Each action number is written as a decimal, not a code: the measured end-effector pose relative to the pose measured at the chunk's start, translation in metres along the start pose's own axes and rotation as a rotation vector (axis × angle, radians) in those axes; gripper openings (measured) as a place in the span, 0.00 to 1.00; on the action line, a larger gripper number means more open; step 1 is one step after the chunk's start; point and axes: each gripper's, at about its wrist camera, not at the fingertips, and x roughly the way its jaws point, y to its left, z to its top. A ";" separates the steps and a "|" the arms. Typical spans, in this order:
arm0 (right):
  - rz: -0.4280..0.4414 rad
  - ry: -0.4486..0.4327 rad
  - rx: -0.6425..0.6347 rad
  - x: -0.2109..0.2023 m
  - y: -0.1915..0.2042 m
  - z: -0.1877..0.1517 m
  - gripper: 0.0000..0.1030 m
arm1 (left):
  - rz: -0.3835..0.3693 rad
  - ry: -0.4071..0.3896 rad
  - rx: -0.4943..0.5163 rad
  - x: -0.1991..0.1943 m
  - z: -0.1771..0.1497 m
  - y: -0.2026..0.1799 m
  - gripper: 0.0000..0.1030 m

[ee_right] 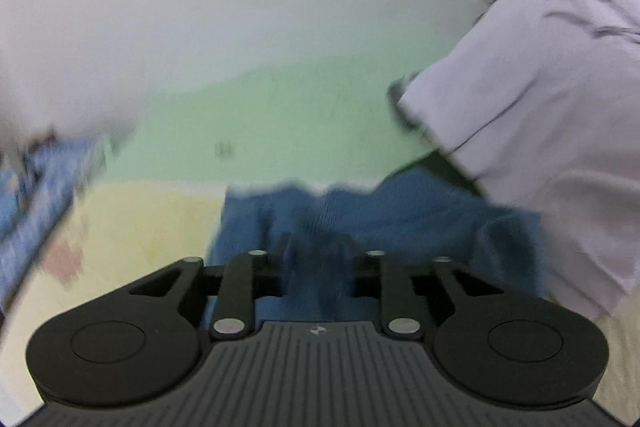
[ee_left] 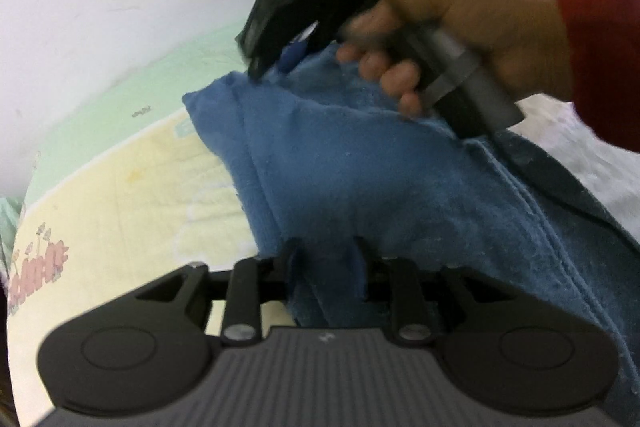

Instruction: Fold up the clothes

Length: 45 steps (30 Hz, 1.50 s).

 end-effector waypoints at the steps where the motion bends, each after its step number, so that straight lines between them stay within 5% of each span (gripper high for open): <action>1: 0.033 -0.018 0.013 -0.008 -0.001 0.002 0.27 | -0.002 0.002 -0.013 0.000 0.000 0.001 0.30; 3: 0.102 0.003 -0.006 -0.013 0.005 0.001 0.25 | -0.007 0.004 -0.043 -0.001 -0.001 0.003 0.30; 10: 0.067 0.078 -0.069 0.003 0.028 -0.012 0.24 | 0.035 0.022 -0.022 -0.003 0.001 -0.005 0.37; 13: 0.049 0.111 -0.096 0.010 0.038 -0.018 0.13 | 0.043 0.031 -0.025 -0.007 0.000 -0.004 0.44; 18: 0.053 0.100 -0.082 0.003 0.040 -0.020 0.01 | -0.004 0.037 -0.074 -0.012 -0.004 0.001 0.38; 26: 0.105 0.067 -0.053 -0.001 0.041 -0.015 0.01 | -0.049 0.038 -0.088 -0.016 -0.006 0.005 0.34; 30: 0.145 0.038 -0.030 -0.005 0.040 -0.014 0.01 | -0.073 0.034 -0.118 -0.021 -0.007 0.005 0.12; 35: 0.200 0.016 -0.015 -0.007 0.041 -0.014 0.01 | -0.083 0.034 -0.121 -0.034 -0.021 -0.002 0.11; 41: 0.146 0.092 -0.063 0.017 0.047 -0.020 0.01 | -0.091 0.043 -0.117 -0.032 -0.022 -0.005 0.11; 45: 0.117 0.106 -0.064 0.024 0.046 -0.019 0.13 | -0.078 0.047 -0.109 -0.032 -0.025 -0.003 0.15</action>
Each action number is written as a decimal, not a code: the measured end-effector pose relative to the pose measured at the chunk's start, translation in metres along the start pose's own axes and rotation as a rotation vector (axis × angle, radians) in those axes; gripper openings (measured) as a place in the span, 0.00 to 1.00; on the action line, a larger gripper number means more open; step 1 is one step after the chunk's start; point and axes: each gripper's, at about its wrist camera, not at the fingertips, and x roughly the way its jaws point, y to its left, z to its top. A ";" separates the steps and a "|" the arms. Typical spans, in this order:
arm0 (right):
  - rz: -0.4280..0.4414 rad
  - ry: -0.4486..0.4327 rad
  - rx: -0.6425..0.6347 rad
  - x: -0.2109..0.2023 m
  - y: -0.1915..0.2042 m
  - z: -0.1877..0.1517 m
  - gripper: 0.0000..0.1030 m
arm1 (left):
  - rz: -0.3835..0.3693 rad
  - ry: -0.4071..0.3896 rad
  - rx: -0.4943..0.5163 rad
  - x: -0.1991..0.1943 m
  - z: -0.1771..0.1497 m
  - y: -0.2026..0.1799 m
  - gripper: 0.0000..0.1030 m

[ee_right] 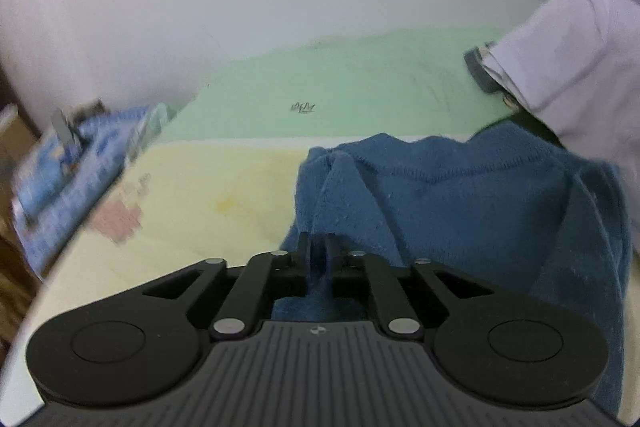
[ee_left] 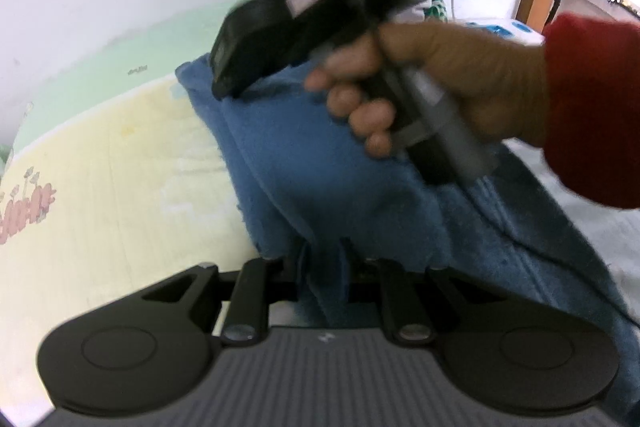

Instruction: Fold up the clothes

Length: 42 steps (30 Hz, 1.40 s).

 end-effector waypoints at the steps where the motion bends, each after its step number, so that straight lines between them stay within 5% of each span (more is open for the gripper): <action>1: -0.007 0.004 0.000 0.002 -0.001 0.000 0.13 | 0.004 -0.001 -0.005 -0.002 -0.001 0.001 0.16; 9: -0.093 0.021 -0.034 0.001 0.001 0.004 0.15 | 0.016 -0.057 0.042 -0.040 -0.005 -0.007 0.17; 12: -0.033 0.010 -0.034 -0.036 -0.004 -0.004 0.16 | -0.041 -0.059 0.071 -0.044 -0.013 -0.016 0.20; 17: 0.074 0.120 0.027 -0.084 -0.016 -0.053 0.11 | -0.131 0.007 0.063 -0.013 -0.009 -0.015 0.22; 23: 0.002 0.093 0.109 -0.136 -0.016 -0.097 0.20 | -0.153 0.022 0.113 -0.007 -0.013 -0.019 0.31; 31: -0.073 0.133 0.004 -0.172 0.024 -0.162 0.24 | -0.114 0.045 0.163 -0.031 -0.034 -0.034 0.34; 42: -0.052 0.122 -0.166 -0.213 0.028 -0.200 0.28 | -0.015 0.103 0.081 -0.064 -0.063 -0.070 0.39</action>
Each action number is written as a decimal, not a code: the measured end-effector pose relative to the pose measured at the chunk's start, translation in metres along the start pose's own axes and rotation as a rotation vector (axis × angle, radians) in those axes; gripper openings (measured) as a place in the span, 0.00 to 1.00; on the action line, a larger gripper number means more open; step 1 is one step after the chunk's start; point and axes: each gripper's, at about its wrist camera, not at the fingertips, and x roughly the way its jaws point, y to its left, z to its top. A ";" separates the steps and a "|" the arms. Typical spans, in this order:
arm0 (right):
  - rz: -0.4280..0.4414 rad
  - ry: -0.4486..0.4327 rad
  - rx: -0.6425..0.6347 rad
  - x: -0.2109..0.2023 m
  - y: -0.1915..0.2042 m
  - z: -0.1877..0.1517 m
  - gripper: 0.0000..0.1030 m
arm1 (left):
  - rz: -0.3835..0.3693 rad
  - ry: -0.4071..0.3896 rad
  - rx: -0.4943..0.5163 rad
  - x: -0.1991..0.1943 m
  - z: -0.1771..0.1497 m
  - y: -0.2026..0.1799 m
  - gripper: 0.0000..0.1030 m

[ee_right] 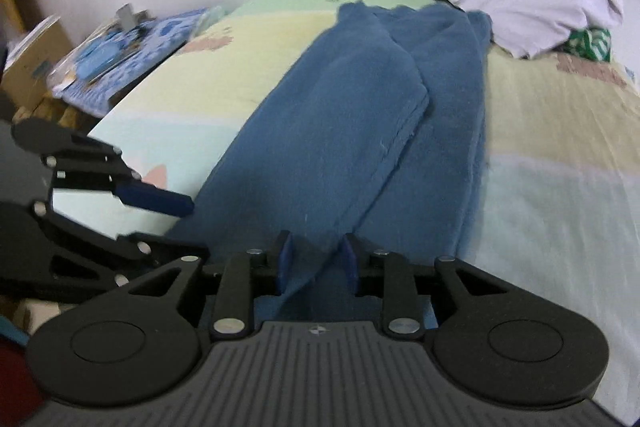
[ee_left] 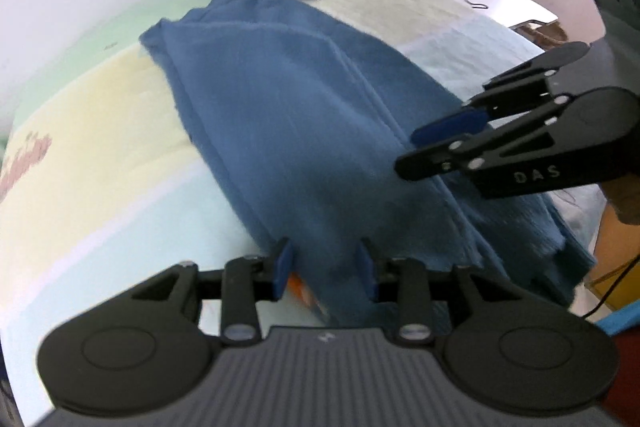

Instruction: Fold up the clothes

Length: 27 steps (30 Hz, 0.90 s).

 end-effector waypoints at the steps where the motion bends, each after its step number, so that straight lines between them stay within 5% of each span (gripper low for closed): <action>1: 0.002 -0.003 -0.013 -0.003 -0.001 -0.003 0.28 | 0.010 0.004 -0.014 -0.004 -0.003 -0.004 0.39; 7: 0.045 -0.061 -0.055 -0.025 -0.005 -0.016 0.27 | 0.085 0.020 -0.089 -0.023 -0.019 -0.026 0.39; 13: 0.229 -0.072 -0.029 -0.021 0.008 -0.021 0.27 | 0.169 0.016 -0.129 -0.023 -0.017 -0.044 0.39; 17: 0.180 -0.046 -0.142 -0.017 0.016 -0.038 0.27 | 0.205 0.022 -0.136 -0.022 -0.020 -0.054 0.42; 20: 0.159 -0.065 -0.228 -0.027 0.016 -0.049 0.27 | 0.205 0.032 -0.135 -0.023 -0.023 -0.057 0.42; 24: 0.198 -0.061 -0.137 -0.027 0.010 -0.044 0.27 | 0.190 0.037 -0.111 -0.027 -0.023 -0.055 0.51; 27: 0.230 -0.057 -0.060 -0.026 0.005 -0.039 0.27 | 0.115 0.021 -0.193 -0.031 -0.021 -0.036 0.55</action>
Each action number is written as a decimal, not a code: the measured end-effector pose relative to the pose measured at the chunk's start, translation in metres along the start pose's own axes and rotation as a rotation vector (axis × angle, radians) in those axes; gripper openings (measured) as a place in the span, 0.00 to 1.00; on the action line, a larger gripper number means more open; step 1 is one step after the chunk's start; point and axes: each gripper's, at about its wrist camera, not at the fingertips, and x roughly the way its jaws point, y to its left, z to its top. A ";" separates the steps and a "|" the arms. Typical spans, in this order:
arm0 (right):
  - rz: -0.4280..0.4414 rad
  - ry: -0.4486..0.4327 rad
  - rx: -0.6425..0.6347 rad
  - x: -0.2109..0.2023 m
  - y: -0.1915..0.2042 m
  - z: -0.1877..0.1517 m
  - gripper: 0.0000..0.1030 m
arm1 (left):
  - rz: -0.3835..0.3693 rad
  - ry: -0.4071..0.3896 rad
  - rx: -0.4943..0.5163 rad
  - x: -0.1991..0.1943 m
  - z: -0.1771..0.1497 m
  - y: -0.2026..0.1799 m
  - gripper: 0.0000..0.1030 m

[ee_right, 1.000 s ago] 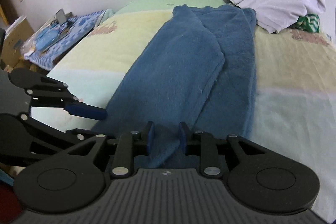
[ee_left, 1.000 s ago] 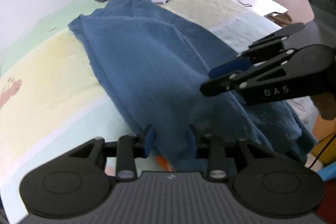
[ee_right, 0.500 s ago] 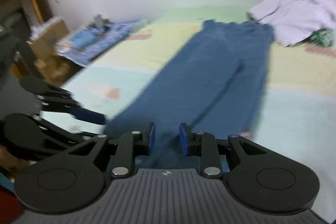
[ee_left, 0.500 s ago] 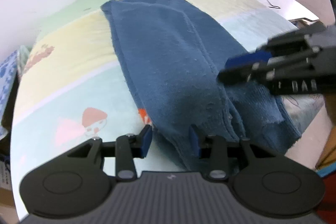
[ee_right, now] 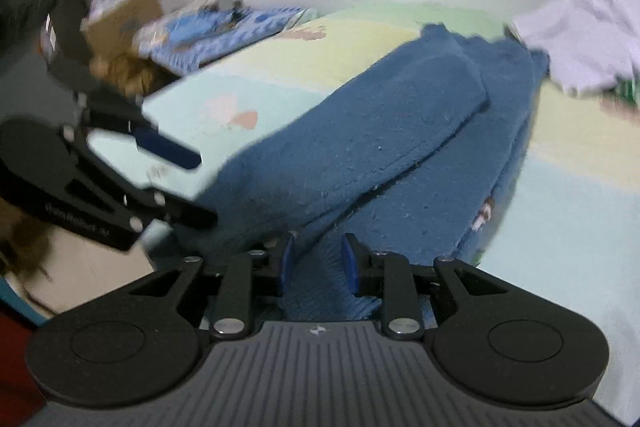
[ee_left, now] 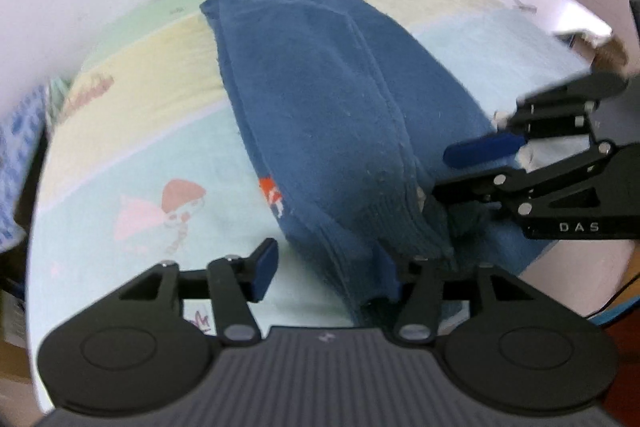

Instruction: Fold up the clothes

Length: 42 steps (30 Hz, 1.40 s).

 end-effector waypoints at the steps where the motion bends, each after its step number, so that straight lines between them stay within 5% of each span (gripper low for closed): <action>1: 0.010 -0.002 0.026 0.000 -0.002 0.001 0.27 | -0.035 0.003 -0.038 0.001 0.002 0.007 0.55; 6: 0.049 -0.006 0.141 0.002 -0.009 0.009 0.24 | -0.124 0.019 -0.100 0.010 0.004 0.017 0.45; 8: 0.042 0.006 0.158 0.010 -0.006 0.011 0.21 | -0.134 0.028 -0.087 0.013 0.001 0.015 0.28; 11: 0.027 0.035 0.154 0.018 0.000 0.011 0.01 | -0.136 0.017 -0.026 0.010 -0.001 0.007 0.17; 18: -0.033 0.076 0.093 0.016 0.009 0.003 0.00 | -0.180 0.034 -0.004 0.014 -0.002 0.015 0.14; 22: -0.037 0.069 0.167 0.006 -0.001 0.006 0.03 | -0.181 0.031 0.044 0.010 0.001 0.018 0.24; 26: -0.149 0.041 0.222 -0.020 -0.015 0.003 0.11 | -0.153 0.028 0.065 0.004 -0.002 0.027 0.38; 31: -0.233 0.055 0.315 -0.042 -0.031 -0.010 0.34 | -0.131 0.031 0.014 0.008 -0.001 0.036 0.54; 42: -0.221 0.110 0.324 -0.032 -0.025 -0.019 0.39 | -0.207 0.095 -0.103 0.024 0.004 0.042 0.57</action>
